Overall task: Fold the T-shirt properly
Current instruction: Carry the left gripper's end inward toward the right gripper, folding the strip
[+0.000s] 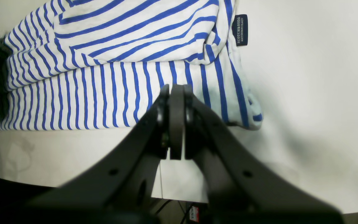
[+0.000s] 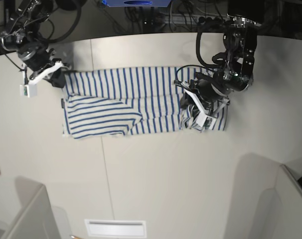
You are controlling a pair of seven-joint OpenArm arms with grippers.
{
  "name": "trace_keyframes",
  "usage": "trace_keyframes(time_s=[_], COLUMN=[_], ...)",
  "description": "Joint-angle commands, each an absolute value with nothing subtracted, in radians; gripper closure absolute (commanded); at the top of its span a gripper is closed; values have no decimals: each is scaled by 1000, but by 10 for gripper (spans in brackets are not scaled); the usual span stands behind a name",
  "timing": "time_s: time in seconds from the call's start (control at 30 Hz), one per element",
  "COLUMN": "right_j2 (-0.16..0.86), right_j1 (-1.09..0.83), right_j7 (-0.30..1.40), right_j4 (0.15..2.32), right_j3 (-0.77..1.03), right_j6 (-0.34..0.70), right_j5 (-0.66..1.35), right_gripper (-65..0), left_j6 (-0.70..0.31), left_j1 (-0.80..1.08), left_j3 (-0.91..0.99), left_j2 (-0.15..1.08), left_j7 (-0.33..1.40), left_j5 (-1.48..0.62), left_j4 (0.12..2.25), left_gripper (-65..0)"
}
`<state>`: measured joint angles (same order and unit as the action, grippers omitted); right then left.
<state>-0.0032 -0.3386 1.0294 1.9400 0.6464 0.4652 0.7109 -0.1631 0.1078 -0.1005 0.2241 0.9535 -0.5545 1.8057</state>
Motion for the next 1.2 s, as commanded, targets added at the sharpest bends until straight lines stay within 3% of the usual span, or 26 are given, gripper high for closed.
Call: trace_keyframes(time_s=[0.0, 1.17], right_j2=[4, 7], right_j1=[-332, -338], right_j7=[1010, 1010], right_j4=[1954, 1954], right_j3=[651, 651], right_j6=[473, 473], right_j5=[733, 733], right_gripper=[0, 0], left_j6=[-170, -147], left_j1=[99, 73], left_j3=[-105, -122], left_j2=[223, 173], left_j7=[935, 935], left_j5=[-573, -579], left_j4=[1816, 1755], left_gripper=[0, 0])
